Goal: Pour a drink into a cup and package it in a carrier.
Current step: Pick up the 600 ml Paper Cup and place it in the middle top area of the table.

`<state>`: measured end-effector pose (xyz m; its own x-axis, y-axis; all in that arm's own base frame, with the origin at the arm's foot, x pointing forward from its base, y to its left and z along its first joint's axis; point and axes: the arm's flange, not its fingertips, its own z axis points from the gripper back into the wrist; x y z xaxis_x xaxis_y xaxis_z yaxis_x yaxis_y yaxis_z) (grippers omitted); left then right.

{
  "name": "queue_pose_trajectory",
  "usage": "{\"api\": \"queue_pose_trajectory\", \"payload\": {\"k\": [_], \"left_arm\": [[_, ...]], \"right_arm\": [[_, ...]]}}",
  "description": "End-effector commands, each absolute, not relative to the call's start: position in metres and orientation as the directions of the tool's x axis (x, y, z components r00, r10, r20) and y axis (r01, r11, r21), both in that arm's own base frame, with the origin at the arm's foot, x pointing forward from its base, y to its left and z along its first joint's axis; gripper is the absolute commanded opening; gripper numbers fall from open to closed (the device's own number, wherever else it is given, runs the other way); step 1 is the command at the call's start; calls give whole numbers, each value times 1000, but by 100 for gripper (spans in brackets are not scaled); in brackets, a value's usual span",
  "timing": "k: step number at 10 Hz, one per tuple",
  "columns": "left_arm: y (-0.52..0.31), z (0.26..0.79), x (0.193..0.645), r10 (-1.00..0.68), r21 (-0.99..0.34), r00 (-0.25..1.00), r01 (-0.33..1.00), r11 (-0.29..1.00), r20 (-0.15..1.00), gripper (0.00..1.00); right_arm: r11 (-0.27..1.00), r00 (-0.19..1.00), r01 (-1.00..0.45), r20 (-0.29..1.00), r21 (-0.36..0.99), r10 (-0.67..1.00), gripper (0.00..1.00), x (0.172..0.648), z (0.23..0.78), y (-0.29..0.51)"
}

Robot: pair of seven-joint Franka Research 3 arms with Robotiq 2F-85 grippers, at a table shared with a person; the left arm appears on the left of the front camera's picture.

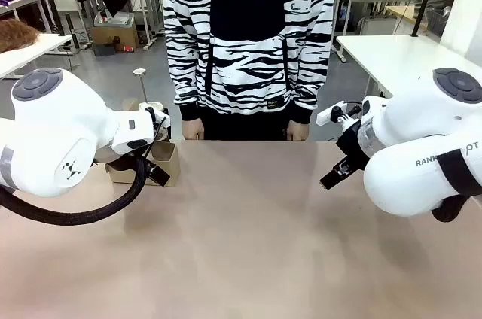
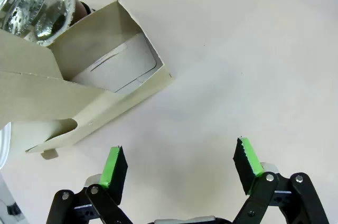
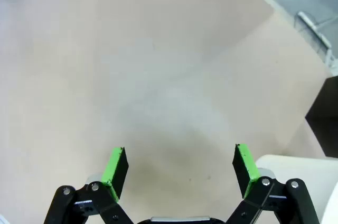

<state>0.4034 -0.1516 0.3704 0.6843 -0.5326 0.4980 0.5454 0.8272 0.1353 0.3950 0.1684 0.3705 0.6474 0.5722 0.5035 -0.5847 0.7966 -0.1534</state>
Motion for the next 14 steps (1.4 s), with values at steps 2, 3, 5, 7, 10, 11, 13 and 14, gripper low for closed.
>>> {"api": "queue_pose_trajectory", "payload": {"k": [2,3,5,7,10,11,13,14], "left_arm": [[-152,370,403,-533,135,684,545,827,498,100],[-152,370,403,-533,135,684,545,827,498,100],[-152,370,403,-533,135,684,545,827,498,100],[-152,370,403,-533,135,684,545,827,498,100],[-152,370,403,-533,135,684,545,827,498,100],[-152,370,403,-533,135,684,545,827,498,100],[-152,370,403,-533,135,684,545,827,498,100],[-152,370,403,-533,135,684,545,827,498,100]], "right_arm": [[797,647,-585,504,-153,572,100,395,370,168],[797,647,-585,504,-153,572,100,395,370,168],[797,647,-585,504,-153,572,100,395,370,168],[797,647,-585,504,-153,572,100,395,370,168],[798,649,-584,506,-148,568,100,396,388,165],[809,655,-570,514,-144,553,100,399,417,159],[799,653,-596,532,-79,539,100,405,480,143],[773,622,-631,555,-63,553,100,401,507,127]]}}
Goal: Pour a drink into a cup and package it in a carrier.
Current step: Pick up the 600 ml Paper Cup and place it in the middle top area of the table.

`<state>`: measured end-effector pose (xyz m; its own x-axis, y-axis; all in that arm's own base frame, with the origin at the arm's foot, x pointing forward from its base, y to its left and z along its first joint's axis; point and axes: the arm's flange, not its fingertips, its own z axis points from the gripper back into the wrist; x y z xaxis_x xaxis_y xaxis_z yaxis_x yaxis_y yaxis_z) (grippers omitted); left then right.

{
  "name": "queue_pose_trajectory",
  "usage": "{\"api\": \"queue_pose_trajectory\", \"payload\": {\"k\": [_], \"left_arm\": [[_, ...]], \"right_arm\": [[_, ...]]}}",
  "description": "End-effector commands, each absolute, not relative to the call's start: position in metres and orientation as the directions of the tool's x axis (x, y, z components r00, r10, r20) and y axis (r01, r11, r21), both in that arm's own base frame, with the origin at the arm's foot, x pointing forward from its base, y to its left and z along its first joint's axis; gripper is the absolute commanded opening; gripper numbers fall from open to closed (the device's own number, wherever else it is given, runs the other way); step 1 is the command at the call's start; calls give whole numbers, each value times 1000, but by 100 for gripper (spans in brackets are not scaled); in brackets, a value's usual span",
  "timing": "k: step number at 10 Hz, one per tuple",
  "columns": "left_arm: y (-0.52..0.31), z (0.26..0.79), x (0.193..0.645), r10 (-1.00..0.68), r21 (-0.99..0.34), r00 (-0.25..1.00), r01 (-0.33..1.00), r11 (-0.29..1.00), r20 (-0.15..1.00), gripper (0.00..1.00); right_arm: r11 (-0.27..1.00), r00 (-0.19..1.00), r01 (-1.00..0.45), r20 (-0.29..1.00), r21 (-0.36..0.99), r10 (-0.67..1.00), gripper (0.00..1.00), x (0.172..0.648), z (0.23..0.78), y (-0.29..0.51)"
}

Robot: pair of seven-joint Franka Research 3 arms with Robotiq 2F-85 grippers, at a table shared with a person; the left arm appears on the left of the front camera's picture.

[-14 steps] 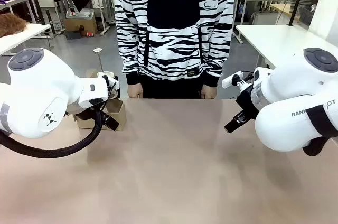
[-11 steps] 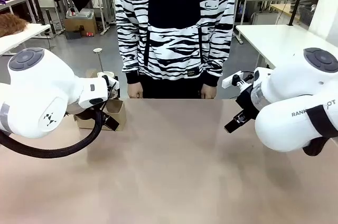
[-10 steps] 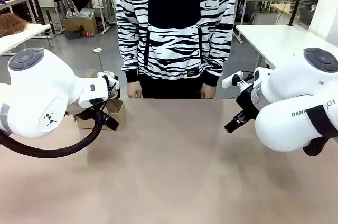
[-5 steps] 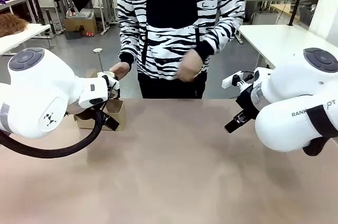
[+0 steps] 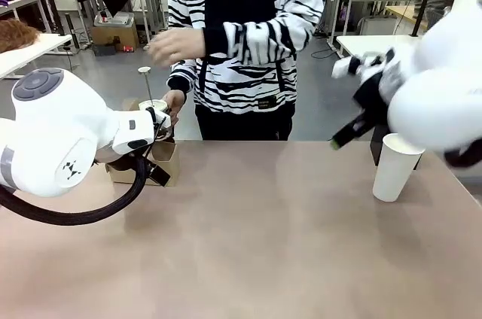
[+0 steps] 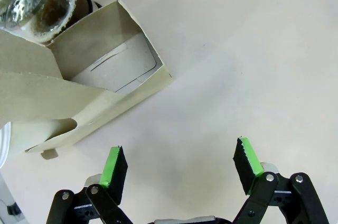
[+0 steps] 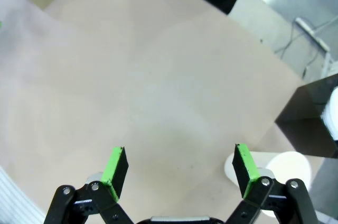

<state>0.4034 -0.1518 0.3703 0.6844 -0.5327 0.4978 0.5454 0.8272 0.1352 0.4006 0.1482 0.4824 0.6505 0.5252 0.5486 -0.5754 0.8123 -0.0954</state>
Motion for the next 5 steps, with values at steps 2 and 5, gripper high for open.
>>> {"api": "queue_pose_trajectory", "payload": {"k": [2,5], "left_arm": [[-152,370,403,-533,135,684,545,827,498,100],[-152,370,403,-533,135,684,545,827,498,100]], "right_arm": [[698,534,-716,626,-24,568,100,387,549,68],[484,313,-875,758,-4,572,100,364,544,-45]]}}
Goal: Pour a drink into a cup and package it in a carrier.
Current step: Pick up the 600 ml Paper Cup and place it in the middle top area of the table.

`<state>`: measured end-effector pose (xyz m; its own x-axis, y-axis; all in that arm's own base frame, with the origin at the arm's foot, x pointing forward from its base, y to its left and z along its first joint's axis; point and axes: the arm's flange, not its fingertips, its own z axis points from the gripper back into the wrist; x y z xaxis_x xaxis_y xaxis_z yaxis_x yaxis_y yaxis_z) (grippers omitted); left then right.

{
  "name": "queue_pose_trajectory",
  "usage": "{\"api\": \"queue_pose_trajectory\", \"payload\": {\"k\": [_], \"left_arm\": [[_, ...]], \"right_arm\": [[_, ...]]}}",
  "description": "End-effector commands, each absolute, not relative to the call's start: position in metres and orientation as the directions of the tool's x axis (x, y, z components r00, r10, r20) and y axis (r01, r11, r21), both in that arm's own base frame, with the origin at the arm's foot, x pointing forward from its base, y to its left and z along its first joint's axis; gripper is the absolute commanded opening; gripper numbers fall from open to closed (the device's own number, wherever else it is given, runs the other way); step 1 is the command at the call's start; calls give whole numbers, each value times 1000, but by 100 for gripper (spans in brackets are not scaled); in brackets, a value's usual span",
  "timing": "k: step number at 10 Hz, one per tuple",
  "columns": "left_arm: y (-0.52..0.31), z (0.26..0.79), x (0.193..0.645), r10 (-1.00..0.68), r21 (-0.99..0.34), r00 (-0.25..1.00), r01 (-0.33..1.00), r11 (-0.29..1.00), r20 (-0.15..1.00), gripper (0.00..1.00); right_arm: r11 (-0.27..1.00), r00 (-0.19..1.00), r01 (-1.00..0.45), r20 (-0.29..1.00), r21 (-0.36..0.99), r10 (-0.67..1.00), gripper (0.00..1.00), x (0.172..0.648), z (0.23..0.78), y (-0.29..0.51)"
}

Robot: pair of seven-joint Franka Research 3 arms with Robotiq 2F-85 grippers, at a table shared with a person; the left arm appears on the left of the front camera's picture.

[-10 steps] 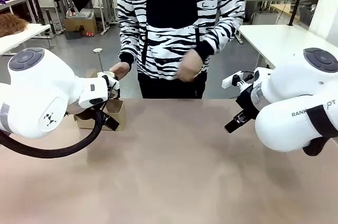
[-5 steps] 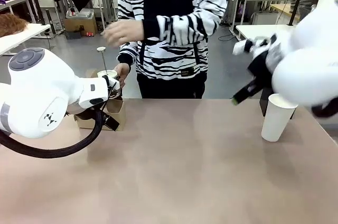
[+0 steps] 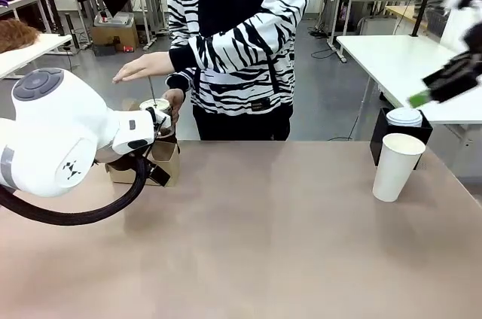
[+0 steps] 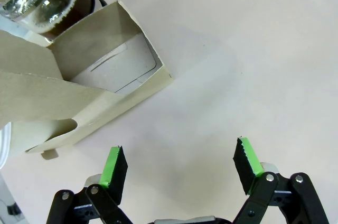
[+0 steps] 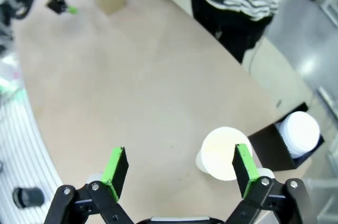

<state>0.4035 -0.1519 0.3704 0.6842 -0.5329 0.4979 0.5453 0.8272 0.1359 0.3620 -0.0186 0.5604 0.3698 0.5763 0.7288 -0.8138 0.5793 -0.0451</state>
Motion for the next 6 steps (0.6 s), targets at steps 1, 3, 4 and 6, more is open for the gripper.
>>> {"api": "queue_pose_trajectory", "payload": {"k": [1,3,4,6], "left_arm": [[-152,370,403,-533,135,684,545,827,498,100],[-152,370,403,-533,135,684,545,827,498,100],[-152,370,403,-533,135,684,545,827,498,100],[-152,370,403,-533,135,684,545,827,498,100]], "right_arm": [[449,261,-894,806,-6,531,100,365,531,-71],[476,298,-876,863,78,408,100,375,503,-91],[484,261,-875,810,-31,525,100,354,531,-81],[484,261,-875,810,-31,525,100,354,531,-81]]}}
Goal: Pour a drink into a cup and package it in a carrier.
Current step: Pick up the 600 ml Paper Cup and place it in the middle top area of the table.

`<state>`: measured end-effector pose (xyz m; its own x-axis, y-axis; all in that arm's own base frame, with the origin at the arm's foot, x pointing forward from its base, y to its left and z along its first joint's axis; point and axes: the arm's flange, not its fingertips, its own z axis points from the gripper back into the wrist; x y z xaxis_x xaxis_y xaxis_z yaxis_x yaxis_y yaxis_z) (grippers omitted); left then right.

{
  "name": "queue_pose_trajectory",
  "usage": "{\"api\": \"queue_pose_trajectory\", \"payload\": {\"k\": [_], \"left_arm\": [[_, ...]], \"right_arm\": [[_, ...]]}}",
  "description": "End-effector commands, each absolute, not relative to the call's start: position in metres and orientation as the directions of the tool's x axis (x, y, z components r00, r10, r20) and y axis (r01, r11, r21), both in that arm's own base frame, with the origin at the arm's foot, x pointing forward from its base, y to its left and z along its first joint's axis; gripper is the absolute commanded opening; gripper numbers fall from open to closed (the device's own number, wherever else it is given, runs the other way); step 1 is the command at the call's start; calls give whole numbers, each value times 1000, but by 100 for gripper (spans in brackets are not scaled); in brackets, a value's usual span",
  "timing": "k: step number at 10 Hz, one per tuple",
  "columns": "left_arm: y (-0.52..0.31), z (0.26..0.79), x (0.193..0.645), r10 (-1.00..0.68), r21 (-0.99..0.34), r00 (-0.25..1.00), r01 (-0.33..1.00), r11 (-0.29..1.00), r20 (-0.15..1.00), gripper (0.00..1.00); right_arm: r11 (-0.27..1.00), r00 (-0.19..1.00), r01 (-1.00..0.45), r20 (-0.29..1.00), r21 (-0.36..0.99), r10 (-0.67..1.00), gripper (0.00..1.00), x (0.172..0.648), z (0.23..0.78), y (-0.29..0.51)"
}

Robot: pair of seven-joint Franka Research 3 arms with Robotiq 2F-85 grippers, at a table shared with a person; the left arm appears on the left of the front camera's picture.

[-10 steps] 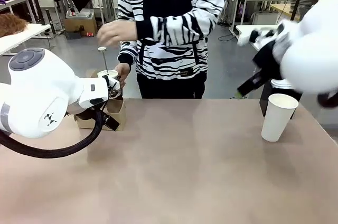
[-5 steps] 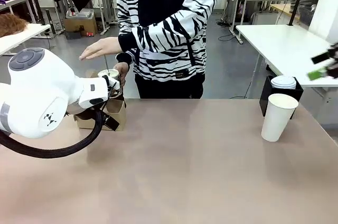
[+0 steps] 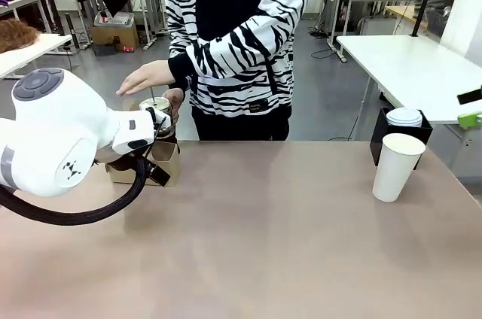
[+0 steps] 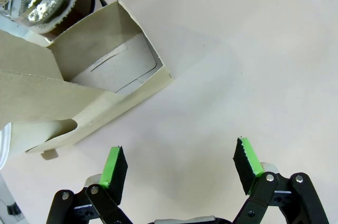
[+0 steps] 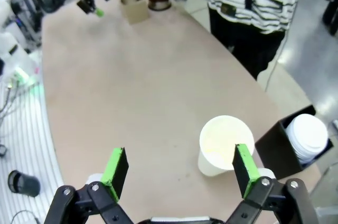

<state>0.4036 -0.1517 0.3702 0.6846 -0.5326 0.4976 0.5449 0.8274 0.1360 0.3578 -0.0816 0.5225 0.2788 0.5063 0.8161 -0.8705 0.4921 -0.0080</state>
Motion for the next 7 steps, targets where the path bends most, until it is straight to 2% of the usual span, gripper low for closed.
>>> {"api": "queue_pose_trajectory", "payload": {"k": [1,3,5,7], "left_arm": [[-152,370,403,-533,135,684,545,827,498,100],[-152,370,403,-533,135,684,545,827,498,100],[-152,370,403,-533,135,684,545,827,498,100],[-152,370,403,-533,135,684,545,827,498,100]], "right_arm": [[484,261,-875,810,-31,525,100,354,531,-81],[528,290,-849,846,13,447,100,368,496,-111],[540,263,-841,903,42,340,100,363,436,-167],[525,181,-851,947,16,265,100,353,388,-189]]}}
